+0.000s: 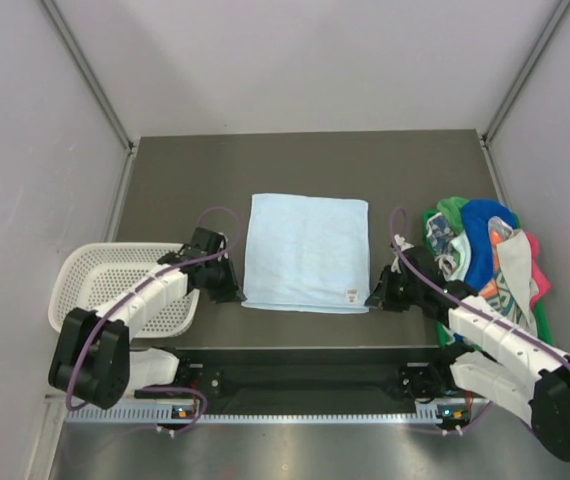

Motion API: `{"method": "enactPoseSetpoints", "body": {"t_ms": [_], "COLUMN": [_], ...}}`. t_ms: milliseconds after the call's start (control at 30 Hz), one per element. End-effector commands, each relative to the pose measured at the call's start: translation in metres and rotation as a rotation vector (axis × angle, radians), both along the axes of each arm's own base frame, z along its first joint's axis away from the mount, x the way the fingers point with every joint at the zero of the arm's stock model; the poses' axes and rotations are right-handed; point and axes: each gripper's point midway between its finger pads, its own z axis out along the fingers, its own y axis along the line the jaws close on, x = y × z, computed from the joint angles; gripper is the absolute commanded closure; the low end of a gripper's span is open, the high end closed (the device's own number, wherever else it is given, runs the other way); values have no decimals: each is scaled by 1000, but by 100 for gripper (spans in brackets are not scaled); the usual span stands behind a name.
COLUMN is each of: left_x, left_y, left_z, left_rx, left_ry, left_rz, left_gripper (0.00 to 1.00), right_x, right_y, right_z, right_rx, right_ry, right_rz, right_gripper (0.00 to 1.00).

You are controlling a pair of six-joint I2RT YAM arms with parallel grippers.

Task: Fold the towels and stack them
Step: Fold the towel

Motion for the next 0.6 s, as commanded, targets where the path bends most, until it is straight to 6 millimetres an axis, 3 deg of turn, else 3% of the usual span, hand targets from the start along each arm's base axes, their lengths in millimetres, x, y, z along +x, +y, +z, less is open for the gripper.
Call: {"method": "enactPoseSetpoints", "body": {"t_ms": [0,200,400,500,567], "left_x": [-3,-4,7,36,58], "left_y": [1,-1,1,-1,-8], "left_z": [-3,-2,28,55,69], "left_rx": [9,9,26,41,25], "left_ry": [27,46,-16,-110,-174], "left_rz": [15,-6,-28,-20,-14], "left_gripper": [95,82,75,72,71], "right_x": [-1,-6,-7,8,38], "right_y": [4,1,1,-5,-13], "right_z": [-1,-7,5,21,35], "right_rx": [11,-12,-20,-58,-106], "right_ry": [-5,13,2,-55,-102], "right_rz": [0,14,39,9,-44], "right_gripper": [97,78,60,54,52]}}
